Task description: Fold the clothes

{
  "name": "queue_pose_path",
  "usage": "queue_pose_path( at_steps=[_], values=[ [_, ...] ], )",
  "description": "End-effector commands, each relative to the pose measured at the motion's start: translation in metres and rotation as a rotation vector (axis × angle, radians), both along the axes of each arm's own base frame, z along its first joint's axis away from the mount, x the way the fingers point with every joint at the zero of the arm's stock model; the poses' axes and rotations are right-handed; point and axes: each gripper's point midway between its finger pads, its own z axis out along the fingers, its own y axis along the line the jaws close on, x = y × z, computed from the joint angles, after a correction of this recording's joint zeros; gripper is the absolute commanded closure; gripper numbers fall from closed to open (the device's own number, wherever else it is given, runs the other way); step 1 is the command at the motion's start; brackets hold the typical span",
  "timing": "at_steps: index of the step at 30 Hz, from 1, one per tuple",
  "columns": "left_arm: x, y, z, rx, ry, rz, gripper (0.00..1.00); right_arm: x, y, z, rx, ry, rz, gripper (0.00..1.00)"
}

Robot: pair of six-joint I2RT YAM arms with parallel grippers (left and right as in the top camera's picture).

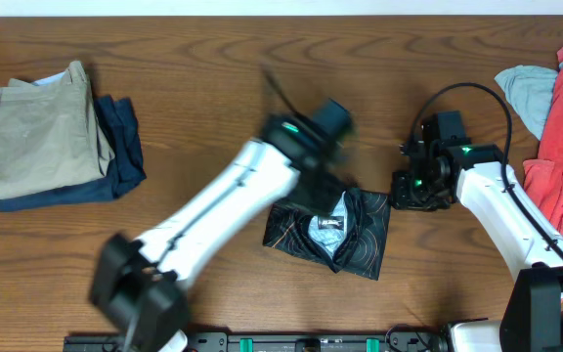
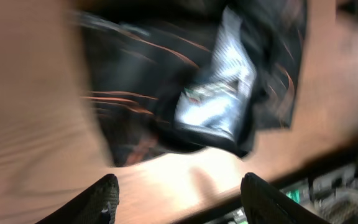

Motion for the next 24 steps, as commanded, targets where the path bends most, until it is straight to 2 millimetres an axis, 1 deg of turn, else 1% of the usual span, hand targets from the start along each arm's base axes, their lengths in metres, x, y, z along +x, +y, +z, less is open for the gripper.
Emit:
queue_pose_path(
  at_steps=[1, 3, 4, 6, 8, 11, 14, 17, 22, 24],
  values=[
    [0.030, 0.036, 0.021, -0.001, -0.080, 0.094, 0.36, -0.004, 0.046, 0.023, 0.259, -0.037, 0.139, 0.67],
    [0.043, 0.054, 0.019, 0.003, -0.076, 0.163, 0.35, -0.005, 0.052, 0.022, 0.246, -0.046, 0.164, 0.65],
    [0.049, 0.063, 0.017, 0.006, -0.073, 0.195, 0.35, -0.005, 0.054, 0.019, 0.224, -0.047, 0.166, 0.63],
    [0.056, 0.079, 0.014, 0.014, -0.063, 0.246, 0.34, -0.003, 0.053, 0.014, 0.164, -0.047, 0.148, 0.62],
    [0.062, 0.092, 0.011, 0.019, -0.055, 0.288, 0.35, -0.002, 0.054, 0.009, 0.116, -0.052, 0.143, 0.62],
    [0.067, 0.105, 0.011, 0.021, -0.053, 0.328, 0.34, -0.004, 0.064, 0.007, 0.116, -0.049, 0.157, 0.64],
    [0.070, 0.112, 0.011, 0.021, -0.053, 0.348, 0.35, -0.004, 0.072, 0.002, 0.108, -0.041, 0.150, 0.66],
    [0.070, 0.112, 0.011, 0.021, -0.053, 0.347, 0.35, -0.001, 0.071, -0.007, 0.065, -0.024, 0.106, 0.69],
    [0.070, 0.112, 0.011, 0.022, -0.053, 0.347, 0.35, -0.003, 0.074, -0.024, 0.048, 0.017, 0.105, 0.71],
    [0.070, 0.112, 0.011, 0.021, -0.053, 0.347, 0.34, -0.005, 0.073, -0.030, 0.042, 0.036, 0.105, 0.75]
  ],
)
